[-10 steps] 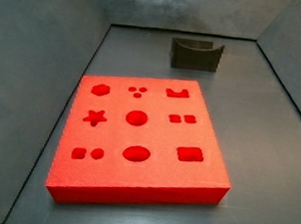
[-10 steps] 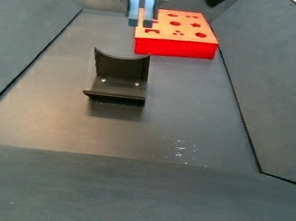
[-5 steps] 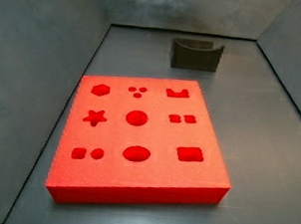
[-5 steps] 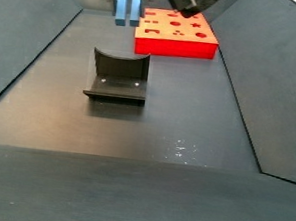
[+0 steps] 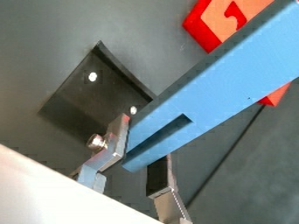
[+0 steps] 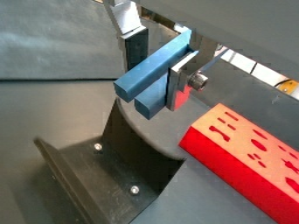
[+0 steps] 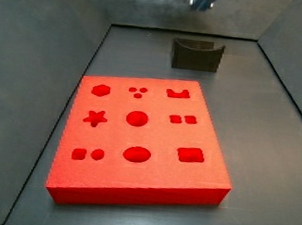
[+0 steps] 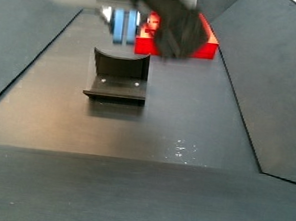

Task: Pick up the double-square object. Move up. Rotate the double-square object. Place the double-square object on the fixture. Regrasp the double-square object. Move to above the board. Insert the double-square object.
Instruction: Place the double-square object on the fixture.

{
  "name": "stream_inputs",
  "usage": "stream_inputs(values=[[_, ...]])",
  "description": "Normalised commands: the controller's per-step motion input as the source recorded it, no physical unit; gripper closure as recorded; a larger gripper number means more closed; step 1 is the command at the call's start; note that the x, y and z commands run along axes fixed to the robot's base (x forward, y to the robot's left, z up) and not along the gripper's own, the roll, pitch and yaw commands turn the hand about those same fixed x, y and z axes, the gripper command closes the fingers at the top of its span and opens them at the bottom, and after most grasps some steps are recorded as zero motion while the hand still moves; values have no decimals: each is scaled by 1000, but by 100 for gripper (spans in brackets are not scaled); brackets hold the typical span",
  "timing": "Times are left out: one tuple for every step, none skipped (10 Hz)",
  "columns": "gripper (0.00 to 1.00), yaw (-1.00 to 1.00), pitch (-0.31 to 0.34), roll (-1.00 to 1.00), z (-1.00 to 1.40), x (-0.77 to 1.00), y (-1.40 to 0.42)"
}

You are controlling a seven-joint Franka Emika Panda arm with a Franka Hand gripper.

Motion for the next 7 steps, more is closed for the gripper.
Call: stream_inputs(values=[[100,-105,33,-1000,-1000,138,87],[100,-105,41,-961,-1000,143,91],[100,-95,45,-749,-1000,154,96],[100,-93,49,-586,-1000,161,104],[100,-92,57,-369,-1000,172,111],[100,-91,60,-285,-1000,177,107],[100,-95,53,-199,-1000,181,109]])
